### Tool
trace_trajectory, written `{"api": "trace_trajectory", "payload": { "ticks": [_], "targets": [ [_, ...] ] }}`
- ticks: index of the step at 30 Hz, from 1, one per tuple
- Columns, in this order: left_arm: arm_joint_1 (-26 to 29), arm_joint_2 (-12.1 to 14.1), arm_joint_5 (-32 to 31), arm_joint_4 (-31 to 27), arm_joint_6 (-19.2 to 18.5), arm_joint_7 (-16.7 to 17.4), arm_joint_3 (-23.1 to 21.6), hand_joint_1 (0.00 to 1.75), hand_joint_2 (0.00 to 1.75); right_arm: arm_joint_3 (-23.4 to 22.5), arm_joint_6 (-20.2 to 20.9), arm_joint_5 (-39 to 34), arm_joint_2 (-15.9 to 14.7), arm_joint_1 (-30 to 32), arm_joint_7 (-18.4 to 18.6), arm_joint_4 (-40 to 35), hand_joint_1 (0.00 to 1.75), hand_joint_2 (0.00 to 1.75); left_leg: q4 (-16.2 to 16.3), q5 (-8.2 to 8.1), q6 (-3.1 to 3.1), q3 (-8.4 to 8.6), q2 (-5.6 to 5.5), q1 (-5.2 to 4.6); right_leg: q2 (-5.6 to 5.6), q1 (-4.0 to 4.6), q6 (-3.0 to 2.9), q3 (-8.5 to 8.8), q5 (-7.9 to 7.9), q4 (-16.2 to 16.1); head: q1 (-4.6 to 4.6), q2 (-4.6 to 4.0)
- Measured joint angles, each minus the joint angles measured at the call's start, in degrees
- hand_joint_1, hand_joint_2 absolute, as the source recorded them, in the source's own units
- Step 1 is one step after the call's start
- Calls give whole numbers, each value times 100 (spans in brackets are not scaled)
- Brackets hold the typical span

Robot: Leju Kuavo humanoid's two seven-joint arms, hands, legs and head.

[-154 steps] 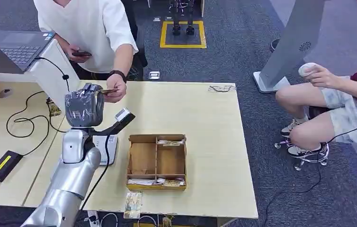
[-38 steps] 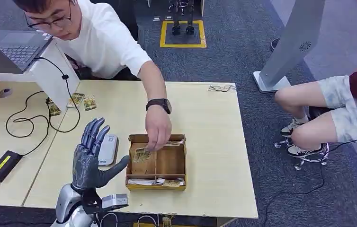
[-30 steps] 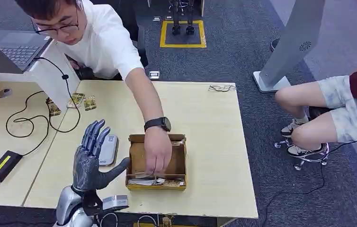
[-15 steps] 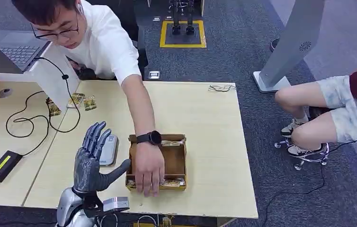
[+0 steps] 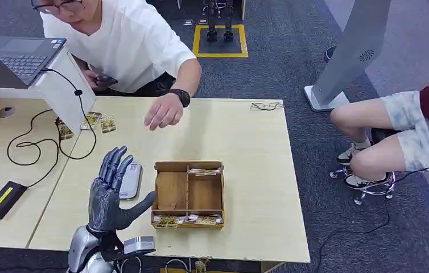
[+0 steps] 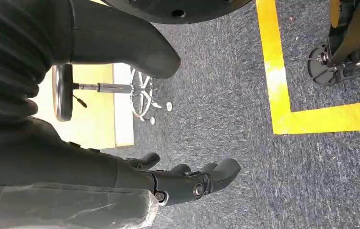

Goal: Pass the card to the sensor for recognition and then transmit it.

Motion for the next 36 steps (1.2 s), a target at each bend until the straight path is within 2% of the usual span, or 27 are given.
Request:
{"api": "trace_trajectory", "payload": {
  "ticks": [5, 9, 15, 25, 32, 36],
  "targets": [
    [3, 0, -78, 0, 28, 0, 0, 0, 175, 0, 2, 7, 0, 0, 11, 0, 0, 175, 0, 0, 0, 0, 0, 0, 0, 0, 0, 1, 0, 0, -2, 0],
    [131, 0, -555, -48, 87, -184, 9, 0, 175, 0, 20, 7, 0, 2, 11, 0, 0, 175, 0, -1, 0, -1, 1, 0, 1, 0, 0, 0, 0, 0, 0, 0],
    [341, 0, -553, -206, 90, -321, 59, 0, 175, -4, 20, -2, 0, 17, 9, 0, 0, 175, 0, -2, 1, -1, 0, 0, -2, 0, 0, 0, -1, 0, 0, 0],
    [723, 68, 15, -621, 85, -562, 68, 0, 175, -70, 17, -9, 0, 26, -31, 0, 0, 175, 0, -2, 1, -1, 0, 0, -1, 0, 0, 0, -1, 0, -2, 0],
    [856, 157, 17, -724, 70, -625, 68, 0, 175, -98, 9, -11, 0, 27, -31, 0, 0, 175, 0, -2, 1, -1, 0, 0, -1, 0, 0, 1, -1, 0, -2, 0],
    [965, 236, -103, -774, -114, -697, 66, 0, 175, -116, 9, -26, 0, 27, -31, 0, 0, 175, 0, -2, 1, -1, -1, 0, -2, 0, 1, 0, -1, 0, -2, 0]
  ]
}}
